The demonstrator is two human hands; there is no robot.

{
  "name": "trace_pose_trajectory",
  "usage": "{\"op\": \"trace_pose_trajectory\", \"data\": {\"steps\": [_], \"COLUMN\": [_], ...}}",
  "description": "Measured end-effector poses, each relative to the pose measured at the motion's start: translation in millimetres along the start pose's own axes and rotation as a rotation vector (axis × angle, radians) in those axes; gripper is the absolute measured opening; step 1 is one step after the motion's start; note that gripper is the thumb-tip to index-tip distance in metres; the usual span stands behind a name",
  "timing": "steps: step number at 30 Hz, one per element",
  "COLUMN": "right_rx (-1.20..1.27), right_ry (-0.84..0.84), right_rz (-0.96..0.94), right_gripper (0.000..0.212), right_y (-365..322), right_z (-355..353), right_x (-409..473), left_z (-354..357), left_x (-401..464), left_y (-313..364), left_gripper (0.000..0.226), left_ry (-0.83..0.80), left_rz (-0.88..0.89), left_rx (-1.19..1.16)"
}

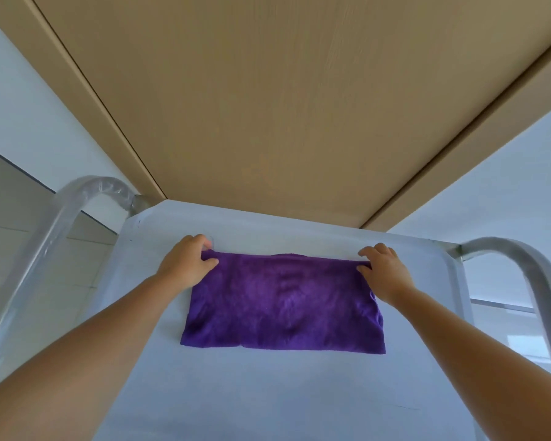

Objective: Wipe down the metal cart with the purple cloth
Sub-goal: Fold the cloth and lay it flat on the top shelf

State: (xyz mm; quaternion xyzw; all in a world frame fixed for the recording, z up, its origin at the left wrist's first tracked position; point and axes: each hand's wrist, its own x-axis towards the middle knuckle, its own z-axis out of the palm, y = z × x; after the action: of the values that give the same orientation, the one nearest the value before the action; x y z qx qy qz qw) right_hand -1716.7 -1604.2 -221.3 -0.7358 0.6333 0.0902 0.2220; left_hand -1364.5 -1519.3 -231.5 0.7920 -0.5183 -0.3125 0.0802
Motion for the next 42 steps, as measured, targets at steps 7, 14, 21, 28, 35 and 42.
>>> {"op": "trace_pose_trajectory", "data": {"steps": [7, 14, 21, 28, 35, 42], "right_rx": [0.025, 0.003, 0.372, 0.374, 0.242, 0.555], "right_ry": [-0.073, -0.079, 0.227, 0.543, 0.240, 0.149], "right_rz": [0.066, 0.097, 0.120, -0.066, -0.022, 0.296], "right_gripper": [0.040, 0.013, 0.010, 0.008, 0.024, 0.006], "right_y": [-0.7, -11.8, -6.2, 6.1, 49.9, 41.7], "right_z": [6.7, -4.5, -62.7, -79.1, 59.2, 66.2], "right_x": [-4.1, -7.6, -26.2, -77.9, -148.3, -151.2], "left_z": [8.4, 4.3, -52.5, -76.8, 27.7, 55.9], "left_x": [-0.3, -10.4, -16.9, -61.2, -121.0, -133.0], "left_y": [6.2, 13.9, 21.7, 29.7, -49.3, -21.1], "left_gripper": [0.037, 0.014, 0.028, 0.020, 0.040, 0.010], "left_ry": [-0.062, -0.054, 0.232, 0.603, 0.214, 0.142], "left_rz": [-0.031, 0.004, 0.097, 0.627, 0.708, 0.617], "left_rx": [0.177, 0.174, -0.215, 0.019, 0.571, 0.336]}}
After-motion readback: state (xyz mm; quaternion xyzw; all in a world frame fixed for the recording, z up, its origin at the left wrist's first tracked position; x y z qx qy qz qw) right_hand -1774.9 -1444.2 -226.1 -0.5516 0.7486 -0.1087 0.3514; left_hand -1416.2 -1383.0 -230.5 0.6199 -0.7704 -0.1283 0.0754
